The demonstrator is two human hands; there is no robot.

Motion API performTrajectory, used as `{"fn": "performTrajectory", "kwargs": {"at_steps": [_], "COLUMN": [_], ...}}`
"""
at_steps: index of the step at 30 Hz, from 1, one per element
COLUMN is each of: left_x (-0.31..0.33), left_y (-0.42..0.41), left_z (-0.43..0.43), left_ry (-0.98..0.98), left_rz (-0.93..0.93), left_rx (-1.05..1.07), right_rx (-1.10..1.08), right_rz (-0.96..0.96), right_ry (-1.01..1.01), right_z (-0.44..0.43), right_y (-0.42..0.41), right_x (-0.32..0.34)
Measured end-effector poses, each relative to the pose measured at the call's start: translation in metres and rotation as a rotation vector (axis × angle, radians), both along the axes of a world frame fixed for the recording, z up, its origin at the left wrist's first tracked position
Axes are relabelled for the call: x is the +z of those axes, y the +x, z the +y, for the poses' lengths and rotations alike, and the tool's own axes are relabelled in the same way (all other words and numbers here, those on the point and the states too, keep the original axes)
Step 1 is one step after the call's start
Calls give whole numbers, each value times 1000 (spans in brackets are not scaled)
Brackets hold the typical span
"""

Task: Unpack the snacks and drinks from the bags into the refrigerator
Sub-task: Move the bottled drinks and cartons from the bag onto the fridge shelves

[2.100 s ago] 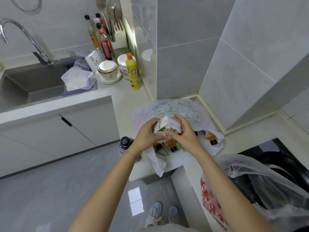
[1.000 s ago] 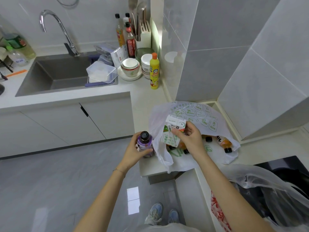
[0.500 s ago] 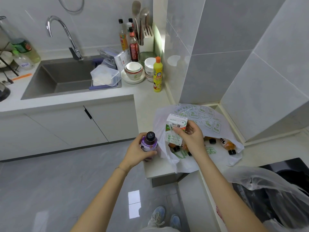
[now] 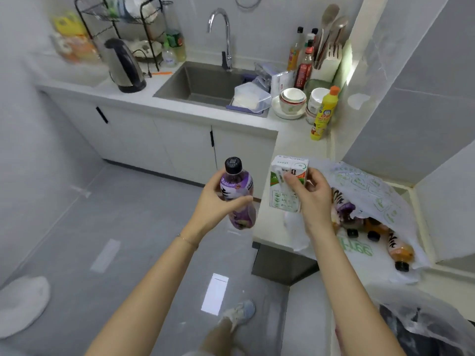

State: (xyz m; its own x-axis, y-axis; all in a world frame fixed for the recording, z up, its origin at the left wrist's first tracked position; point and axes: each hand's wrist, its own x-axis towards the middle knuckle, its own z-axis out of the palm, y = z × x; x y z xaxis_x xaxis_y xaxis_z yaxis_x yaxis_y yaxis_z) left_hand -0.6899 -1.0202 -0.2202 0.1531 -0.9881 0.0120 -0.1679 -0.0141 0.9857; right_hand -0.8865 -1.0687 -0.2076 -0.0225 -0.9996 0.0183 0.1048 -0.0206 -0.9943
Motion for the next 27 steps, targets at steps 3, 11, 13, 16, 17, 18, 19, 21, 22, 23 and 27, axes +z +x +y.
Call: {"fn": "performTrajectory", "kwargs": {"at_steps": [3,11,13,16,17,18,19,21,22,23,27], "left_x": [13,51,58,68,72,76,80,88,93,97,115], "left_y": [28,102,117,137,142,148,154,167,174,181,210], "left_z": [47,181,219,282,304,327,349,397,420,444,540], "left_ry": [-9,-72,-71,-106,-123,-143,-162,-205,-228,-250,-291], "left_rz": [-4,-156,-180,-209,-220,-228,-232,-232,-235,-242,-289], "left_rx": [124,523,613,750,798,843,887,974,1013,1049,1130], "right_rx": [131,505,591,736,784,830,875,965,1008,1050,1169], "right_rz": [-4,-6,-30,-59,-67,-74,-76,-63,-52,-42,-85], "right_ry": [-17,-108,-133,-192,-204,-214,-224,-243,-253,-264,-286], "right_z": [16,91,117,162,178,196,214,252,272,293,387], "right_y": [36,158,187,231,246,259,272,296,307,318,359], "right_x": [3,27,39,56,62,68,73,82,86,90,103]}}
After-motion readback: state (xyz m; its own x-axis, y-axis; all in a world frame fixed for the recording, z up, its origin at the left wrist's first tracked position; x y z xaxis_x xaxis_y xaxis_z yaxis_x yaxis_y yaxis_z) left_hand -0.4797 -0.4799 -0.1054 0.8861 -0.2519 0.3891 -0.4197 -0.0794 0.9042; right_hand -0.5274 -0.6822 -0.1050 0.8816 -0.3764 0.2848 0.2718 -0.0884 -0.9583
